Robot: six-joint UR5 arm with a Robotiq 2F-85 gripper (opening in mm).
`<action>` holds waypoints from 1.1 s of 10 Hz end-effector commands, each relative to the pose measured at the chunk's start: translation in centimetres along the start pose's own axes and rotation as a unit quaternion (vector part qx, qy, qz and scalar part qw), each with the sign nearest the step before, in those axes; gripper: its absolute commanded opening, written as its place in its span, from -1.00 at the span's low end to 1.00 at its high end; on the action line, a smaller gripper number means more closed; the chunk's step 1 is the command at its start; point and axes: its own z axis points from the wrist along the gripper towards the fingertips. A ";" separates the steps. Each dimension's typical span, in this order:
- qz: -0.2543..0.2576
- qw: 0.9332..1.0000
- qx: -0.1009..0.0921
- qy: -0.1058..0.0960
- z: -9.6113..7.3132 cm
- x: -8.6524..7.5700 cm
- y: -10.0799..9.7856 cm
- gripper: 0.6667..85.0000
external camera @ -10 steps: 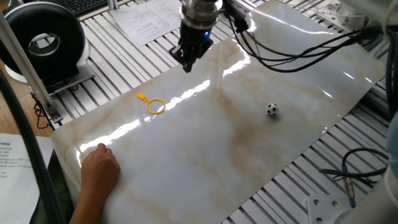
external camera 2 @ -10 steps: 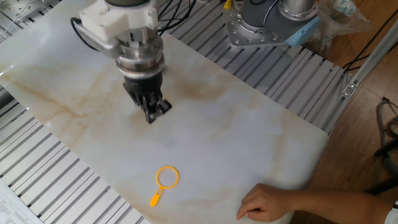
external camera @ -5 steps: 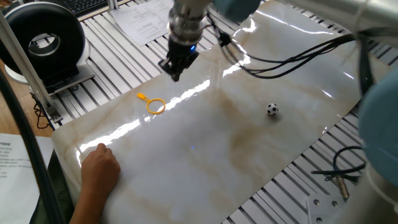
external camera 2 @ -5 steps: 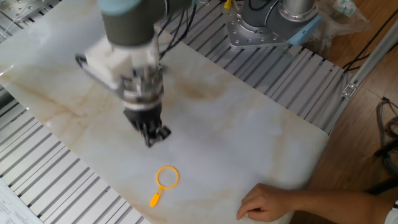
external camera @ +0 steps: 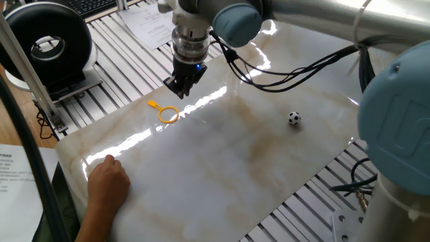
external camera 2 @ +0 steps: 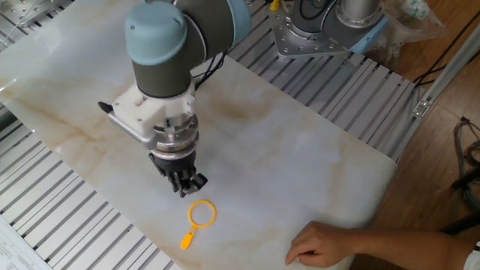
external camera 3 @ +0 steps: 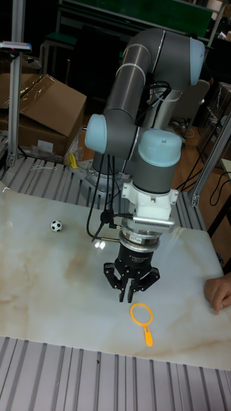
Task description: Attach the bubble ring to the ball
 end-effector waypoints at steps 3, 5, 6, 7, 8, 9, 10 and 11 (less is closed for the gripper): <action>0.004 1.000 -0.001 -0.008 1.8 -1.1 1.6 -0.15; 0.012 1.000 0.005 -0.010 3.1 -2.7 3.9 -0.15; 0.010 1.000 0.003 -0.011 3.4 -3.2 4.5 -0.15; 0.009 1.000 0.008 -0.007 3.7 -3.5 4.7 -0.15; 0.006 1.000 0.010 -0.007 3.7 -3.6 5.0 -0.13; 0.006 1.000 0.010 -0.011 3.7 -3.9 5.3 -0.11; 0.006 1.000 0.010 -0.012 3.7 -4.4 5.8 -0.09; 0.009 1.000 0.009 -0.011 3.7 -5.0 6.4 -0.08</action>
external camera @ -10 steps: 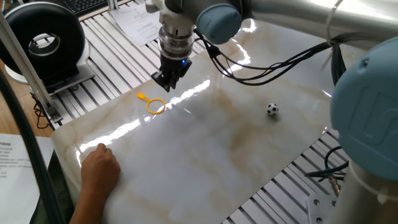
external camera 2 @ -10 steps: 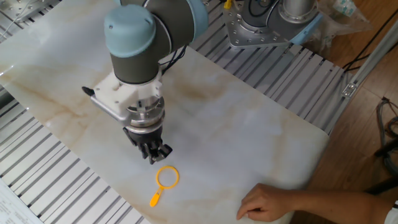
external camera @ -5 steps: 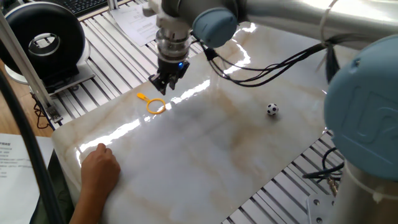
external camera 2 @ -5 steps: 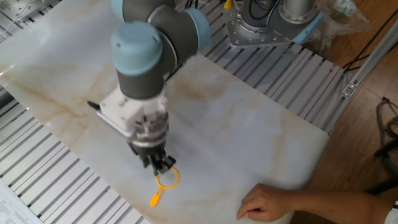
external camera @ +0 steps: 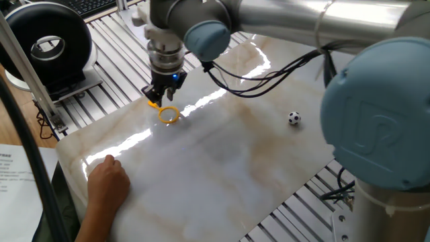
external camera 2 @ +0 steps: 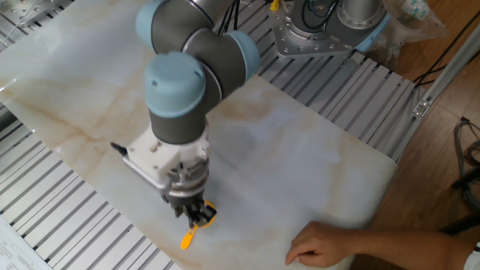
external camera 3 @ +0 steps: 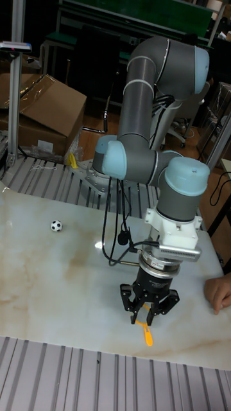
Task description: Attach the bubble ring to the ball
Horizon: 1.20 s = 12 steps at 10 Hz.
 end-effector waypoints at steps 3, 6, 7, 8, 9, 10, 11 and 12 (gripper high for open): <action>0.007 1.000 -0.007 -0.005 1.1 -1.7 1.9 -0.08; 0.009 1.000 -0.005 -0.008 2.3 -2.2 1.6 -0.15; 0.009 1.000 -0.005 -0.008 2.4 -2.2 1.5 -0.17; 0.009 1.000 -0.004 -0.007 2.6 -2.2 1.4 -0.17; 0.010 1.000 -0.001 -0.005 2.8 -2.1 1.2 -0.19; 0.014 1.000 0.001 -0.003 2.8 -2.0 1.1 -0.24; 0.018 1.000 0.001 -0.003 2.5 -1.9 1.0 -0.34; 0.024 1.000 0.007 0.003 1.6 -1.6 0.6 -0.45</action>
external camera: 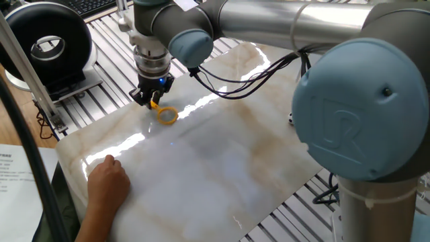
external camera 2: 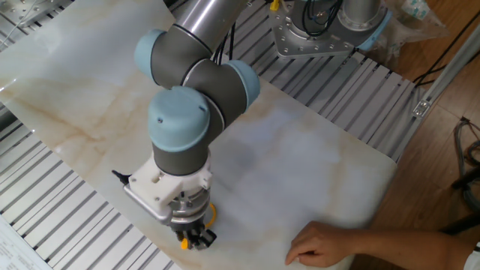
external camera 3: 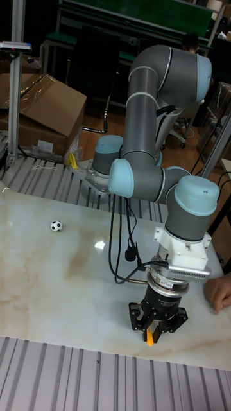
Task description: Attach the bubble ring to the ball
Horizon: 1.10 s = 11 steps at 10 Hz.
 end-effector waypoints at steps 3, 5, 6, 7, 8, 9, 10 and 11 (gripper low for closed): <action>0.029 0.999 0.023 0.015 -1.5 0.5 -1.7 -0.98; 0.029 0.999 0.032 0.020 -1.7 0.5 -2.6 -0.98; 0.027 0.999 0.043 0.021 -2.2 0.4 -3.5 -0.98; 0.025 0.998 0.046 0.022 -3.1 0.1 -4.5 -0.98; 0.019 0.998 0.052 0.025 -4.4 -0.2 -6.0 -0.98; 0.009 0.998 0.050 0.023 -5.4 -0.3 -7.2 -0.98; 0.000 0.998 0.050 0.025 -6.3 -0.1 -8.8 -0.98; -0.013 0.998 0.049 0.024 -7.1 0.4 -10.5 -0.98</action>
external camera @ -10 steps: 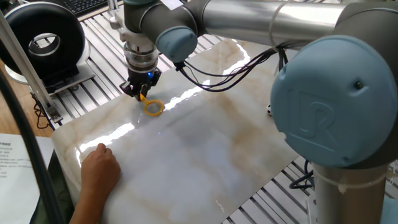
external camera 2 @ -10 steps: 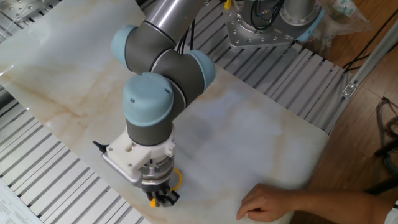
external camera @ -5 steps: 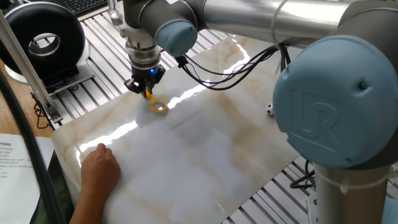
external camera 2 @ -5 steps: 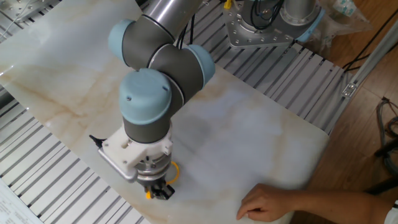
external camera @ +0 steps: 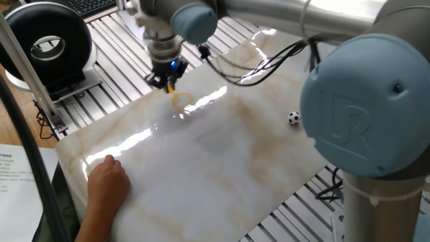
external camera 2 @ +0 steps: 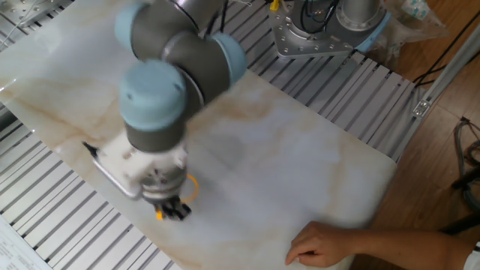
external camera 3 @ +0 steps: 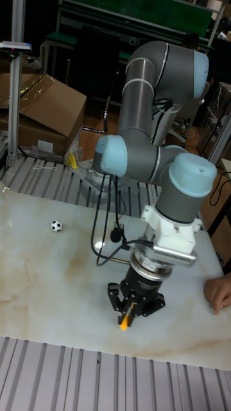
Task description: Attach the bubble ring to the ball
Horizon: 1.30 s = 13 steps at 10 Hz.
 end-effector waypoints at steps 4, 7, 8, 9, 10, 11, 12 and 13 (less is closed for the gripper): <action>-0.058 0.998 -0.015 -0.005 -2.6 4.8 -12.3 -0.98; -0.057 0.998 -0.024 -0.022 -2.8 7.2 -13.8 -0.98; -0.059 0.998 -0.020 -0.014 -2.7 6.3 -13.3 -0.98; -0.060 0.998 -0.016 -0.003 -2.7 6.5 -13.4 -0.98; -0.056 0.998 -0.016 -0.003 -2.7 6.5 -13.4 -0.98; -0.042 0.999 -0.025 -0.014 -2.8 5.9 -12.9 -0.98; -0.031 0.999 -0.019 -0.026 -2.8 5.2 -13.2 -0.98; -0.030 0.999 -0.018 -0.030 -2.8 5.0 -13.3 -0.98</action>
